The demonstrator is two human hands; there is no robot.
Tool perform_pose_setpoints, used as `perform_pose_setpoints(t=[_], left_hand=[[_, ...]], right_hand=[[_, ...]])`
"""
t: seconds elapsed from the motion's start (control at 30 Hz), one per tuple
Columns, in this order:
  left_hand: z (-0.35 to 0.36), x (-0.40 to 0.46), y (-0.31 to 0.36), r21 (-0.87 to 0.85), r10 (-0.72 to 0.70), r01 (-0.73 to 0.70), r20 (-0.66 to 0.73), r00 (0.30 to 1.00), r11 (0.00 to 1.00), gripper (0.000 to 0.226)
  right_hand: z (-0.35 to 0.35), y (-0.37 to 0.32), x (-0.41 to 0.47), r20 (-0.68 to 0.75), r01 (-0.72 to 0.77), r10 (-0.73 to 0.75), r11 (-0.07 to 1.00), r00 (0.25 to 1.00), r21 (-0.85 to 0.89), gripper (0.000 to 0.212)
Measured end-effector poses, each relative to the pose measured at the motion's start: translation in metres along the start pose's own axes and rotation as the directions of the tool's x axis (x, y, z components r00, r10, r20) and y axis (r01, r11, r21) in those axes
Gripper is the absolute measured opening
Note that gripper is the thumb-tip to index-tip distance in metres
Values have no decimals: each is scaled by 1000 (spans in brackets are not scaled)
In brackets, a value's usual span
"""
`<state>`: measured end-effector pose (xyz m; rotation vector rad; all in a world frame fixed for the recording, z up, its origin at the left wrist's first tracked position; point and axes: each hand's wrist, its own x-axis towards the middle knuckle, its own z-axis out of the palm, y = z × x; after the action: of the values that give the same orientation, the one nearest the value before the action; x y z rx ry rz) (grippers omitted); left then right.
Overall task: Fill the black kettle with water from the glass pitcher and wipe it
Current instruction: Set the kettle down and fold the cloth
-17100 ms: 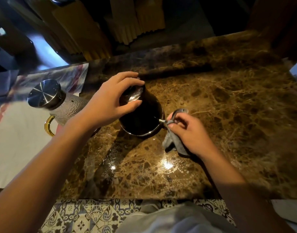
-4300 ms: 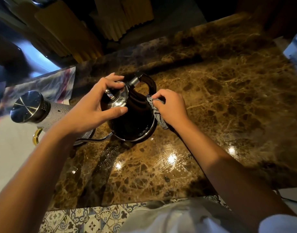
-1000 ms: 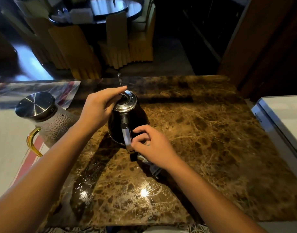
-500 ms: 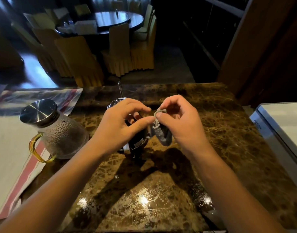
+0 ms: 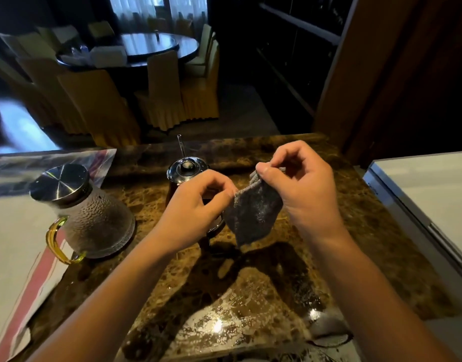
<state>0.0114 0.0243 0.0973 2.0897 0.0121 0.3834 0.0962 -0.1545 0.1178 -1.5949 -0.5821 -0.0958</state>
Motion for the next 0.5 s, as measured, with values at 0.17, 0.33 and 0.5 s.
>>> perform_pose_setpoints(t=[0.17,0.33,0.5], left_hand=[[1,-15,7,-700,-127,201,158,979,686,10],[11,-26,9,-322,-20,119,294,955,939,26],[18,-30,8,-320,19,76,284,959,944,17]], right_hand=[[2,-20,-13,-119,77,-86,994,989,-78,17],[7,-30,-34,-135,72,-79,996,988,-53,17],[-7,-30,-47,-101,58,-84,970,991,-238,15]])
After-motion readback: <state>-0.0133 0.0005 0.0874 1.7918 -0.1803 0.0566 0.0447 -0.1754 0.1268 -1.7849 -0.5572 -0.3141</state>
